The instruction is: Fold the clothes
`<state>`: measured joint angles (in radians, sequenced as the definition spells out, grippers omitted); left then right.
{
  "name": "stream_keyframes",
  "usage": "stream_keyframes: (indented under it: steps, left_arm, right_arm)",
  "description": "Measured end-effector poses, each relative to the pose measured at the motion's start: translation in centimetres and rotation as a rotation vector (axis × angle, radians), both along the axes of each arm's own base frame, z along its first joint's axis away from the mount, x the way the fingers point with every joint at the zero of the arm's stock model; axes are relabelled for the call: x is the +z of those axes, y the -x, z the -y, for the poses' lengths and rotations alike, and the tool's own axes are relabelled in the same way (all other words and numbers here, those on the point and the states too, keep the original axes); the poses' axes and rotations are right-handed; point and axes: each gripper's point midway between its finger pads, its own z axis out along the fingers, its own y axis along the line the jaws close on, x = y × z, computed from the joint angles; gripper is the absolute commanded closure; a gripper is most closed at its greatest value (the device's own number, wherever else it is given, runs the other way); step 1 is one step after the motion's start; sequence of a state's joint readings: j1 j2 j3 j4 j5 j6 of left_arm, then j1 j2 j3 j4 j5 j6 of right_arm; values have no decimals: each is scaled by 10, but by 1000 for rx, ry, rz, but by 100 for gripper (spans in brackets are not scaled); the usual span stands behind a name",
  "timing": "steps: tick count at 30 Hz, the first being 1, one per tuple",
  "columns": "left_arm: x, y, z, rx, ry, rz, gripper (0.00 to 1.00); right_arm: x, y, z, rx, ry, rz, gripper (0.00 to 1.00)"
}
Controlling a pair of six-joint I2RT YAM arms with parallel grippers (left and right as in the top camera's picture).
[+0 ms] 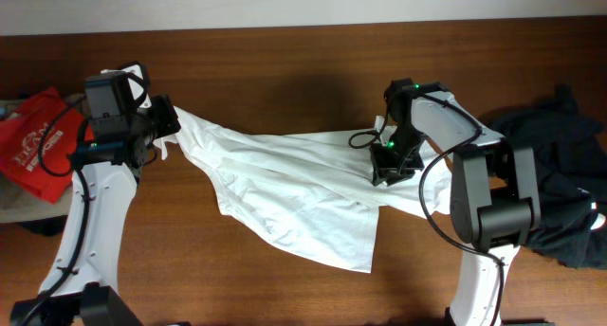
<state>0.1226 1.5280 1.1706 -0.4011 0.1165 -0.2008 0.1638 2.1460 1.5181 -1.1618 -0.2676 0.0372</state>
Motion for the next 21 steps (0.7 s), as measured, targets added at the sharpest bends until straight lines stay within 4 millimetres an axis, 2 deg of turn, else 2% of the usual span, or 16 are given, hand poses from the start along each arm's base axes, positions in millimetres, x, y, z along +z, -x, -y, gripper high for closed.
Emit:
stream_keyframes:
  steps: [2, 4, 5, 7, 8, 9, 10, 11, 12, 13, 14, 15, 17, 18, 19, 21]
  left_arm:
    - [0, 0, 0, 0, 0, 0, 99]
    - [0, 0, 0, 0, 0, 0, 100]
    - [0, 0, 0, 0, 0, 0, 100]
    - [6, -6, -1, 0, -4, 34, 100]
    - [16, -14, -2, 0, -11, 89, 100]
    - [28, -24, -3, -1, -18, 153, 100]
    - [47, -36, -4, -2, -29, 245, 100]
    - [65, -46, -5, -4, -38, 334, 97]
    - [93, -61, -5, -9, -53, 469, 90]
    - [111, -71, -5, -12, -64, 563, 73]
    - [122, -80, -7, -10, -74, 632, 21]
    - [119, -85, -6, -14, -76, 640, 1]
    - [88, -97, -5, -20, -68, 585, 1]
    - [64, -101, -2, -32, -55, 526, 1]
    - [36, -99, 2, -49, -32, 432, 1]
    - [-19, -76, 14, -87, 30, 189, 1]
  right_arm:
    - [0, -1, 0, -18, 1, -1, 96]
    - [1, -1, 9, -52, 18, -14, 96]
    - [8, -10, 20, -90, 22, 0, 96]
    - [28, -40, 33, -136, 14, 86, 96]
    - [46, -68, 41, -161, 4, 177, 96]
    - [76, -113, 52, -190, -12, 345, 96]
    - [116, -154, 64, -216, -24, 525, 96]
    - [153, -191, 76, -236, -32, 699, 90]
    - [201, -225, 90, -257, -35, 894, 54]
    - [239, -246, 98, -283, -45, 1044, 21]
    - [254, -254, 100, -296, -50, 1102, 4]
    - [259, -255, 101, -308, -55, 1115, 1]
    - [249, -246, 101, -315, -47, 1058, 1]
    - [237, -235, 102, -316, -30, 991, 1]
    - [222, -220, 105, -325, 4, 907, 1]
    - [193, -182, 115, -332, 99, 722, 1]
